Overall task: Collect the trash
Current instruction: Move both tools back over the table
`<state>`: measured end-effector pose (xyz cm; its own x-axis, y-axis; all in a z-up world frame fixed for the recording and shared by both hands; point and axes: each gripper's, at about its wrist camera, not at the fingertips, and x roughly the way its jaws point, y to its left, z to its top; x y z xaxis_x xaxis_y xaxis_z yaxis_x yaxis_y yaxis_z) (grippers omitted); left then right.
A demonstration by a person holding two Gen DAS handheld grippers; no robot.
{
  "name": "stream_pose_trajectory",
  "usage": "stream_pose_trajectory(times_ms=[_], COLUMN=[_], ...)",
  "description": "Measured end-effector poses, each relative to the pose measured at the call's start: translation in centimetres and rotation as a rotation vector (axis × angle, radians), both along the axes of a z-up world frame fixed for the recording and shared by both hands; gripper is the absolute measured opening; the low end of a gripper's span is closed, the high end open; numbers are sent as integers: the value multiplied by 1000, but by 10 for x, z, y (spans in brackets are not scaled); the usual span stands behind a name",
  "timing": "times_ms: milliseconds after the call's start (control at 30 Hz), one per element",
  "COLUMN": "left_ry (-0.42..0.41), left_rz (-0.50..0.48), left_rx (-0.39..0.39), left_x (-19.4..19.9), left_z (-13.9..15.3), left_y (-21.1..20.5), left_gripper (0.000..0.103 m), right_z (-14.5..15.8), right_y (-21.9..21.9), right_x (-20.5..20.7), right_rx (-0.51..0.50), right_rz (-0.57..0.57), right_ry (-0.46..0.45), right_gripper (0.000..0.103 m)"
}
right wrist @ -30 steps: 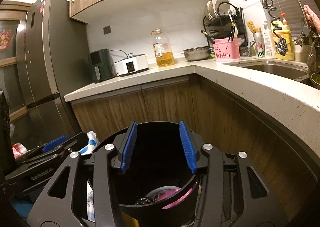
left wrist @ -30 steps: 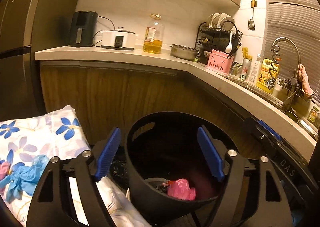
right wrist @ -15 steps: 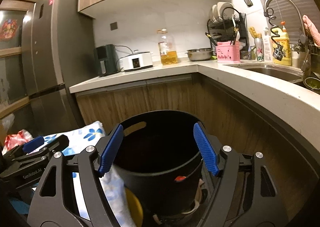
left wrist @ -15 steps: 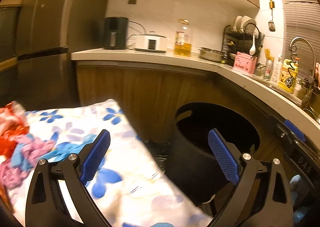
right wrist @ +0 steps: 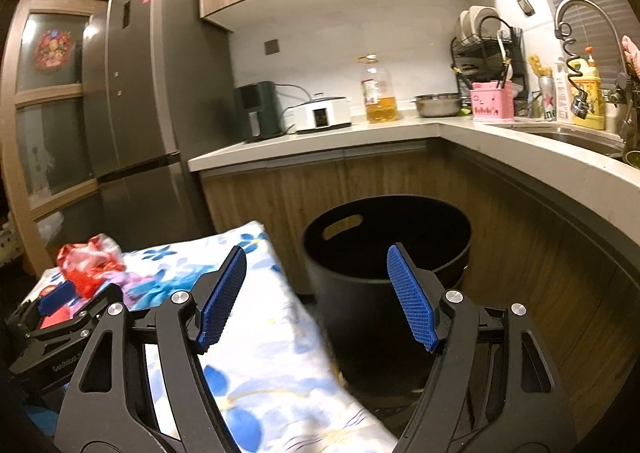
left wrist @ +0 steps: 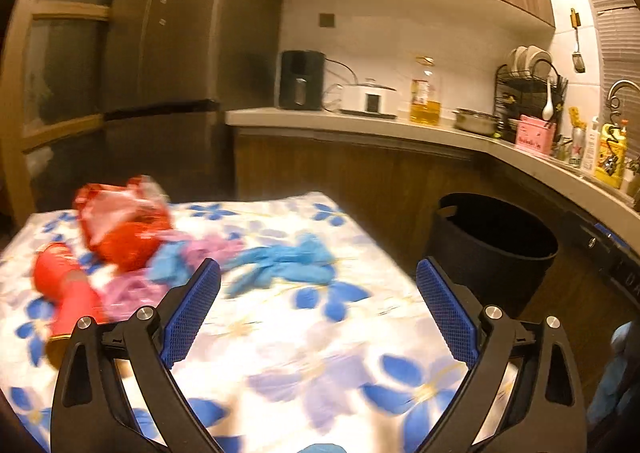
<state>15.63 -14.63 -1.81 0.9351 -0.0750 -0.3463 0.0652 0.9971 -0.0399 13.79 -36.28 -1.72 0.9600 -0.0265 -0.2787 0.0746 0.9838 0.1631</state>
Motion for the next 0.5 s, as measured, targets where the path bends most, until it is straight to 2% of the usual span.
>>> stream_pose_trajectory(times_ms=[200,500], left_ry=[-41,-33], left_rz=[94,207], left_rx=[34,36], left_x=[-33,-57], left_z=[-4,-11], left_y=[45,99], left_gripper=[94,94], right_z=[3,-2], right_y=[28,73], right_x=[-17,-29], right_rx=[3,4], right_rz=[34,101], right_ry=[-12,-20], right_gripper=[72,72])
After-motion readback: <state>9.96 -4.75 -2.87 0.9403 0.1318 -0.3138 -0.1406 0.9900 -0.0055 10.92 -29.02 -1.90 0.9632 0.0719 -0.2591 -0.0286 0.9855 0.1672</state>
